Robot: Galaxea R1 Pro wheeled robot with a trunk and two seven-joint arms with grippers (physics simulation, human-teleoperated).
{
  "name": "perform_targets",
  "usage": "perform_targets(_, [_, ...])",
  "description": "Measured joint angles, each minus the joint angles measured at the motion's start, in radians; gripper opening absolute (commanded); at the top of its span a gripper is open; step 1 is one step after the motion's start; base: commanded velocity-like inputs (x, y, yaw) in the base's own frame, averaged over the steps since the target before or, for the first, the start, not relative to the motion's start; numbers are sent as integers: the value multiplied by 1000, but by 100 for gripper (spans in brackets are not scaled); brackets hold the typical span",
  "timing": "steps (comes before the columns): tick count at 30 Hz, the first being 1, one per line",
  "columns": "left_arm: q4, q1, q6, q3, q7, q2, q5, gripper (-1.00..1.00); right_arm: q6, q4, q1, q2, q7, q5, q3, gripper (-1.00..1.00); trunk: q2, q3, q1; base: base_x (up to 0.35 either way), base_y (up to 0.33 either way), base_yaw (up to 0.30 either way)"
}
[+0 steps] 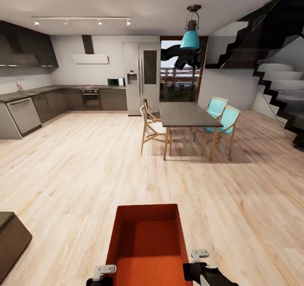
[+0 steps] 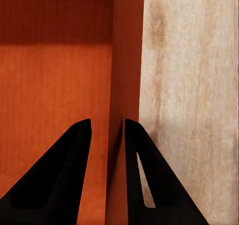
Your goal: Move the two storage containers from the living room to the garage. In the garage, place one container on the floor and stack the other container on top of it (either order is fine).
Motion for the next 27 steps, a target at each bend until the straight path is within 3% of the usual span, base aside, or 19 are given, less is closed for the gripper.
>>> perform_targets(27, [1,0,0,0,0,0,0,-100,0,0,0,0,0,0,0,-100,0,13,0,317,-137,-285])
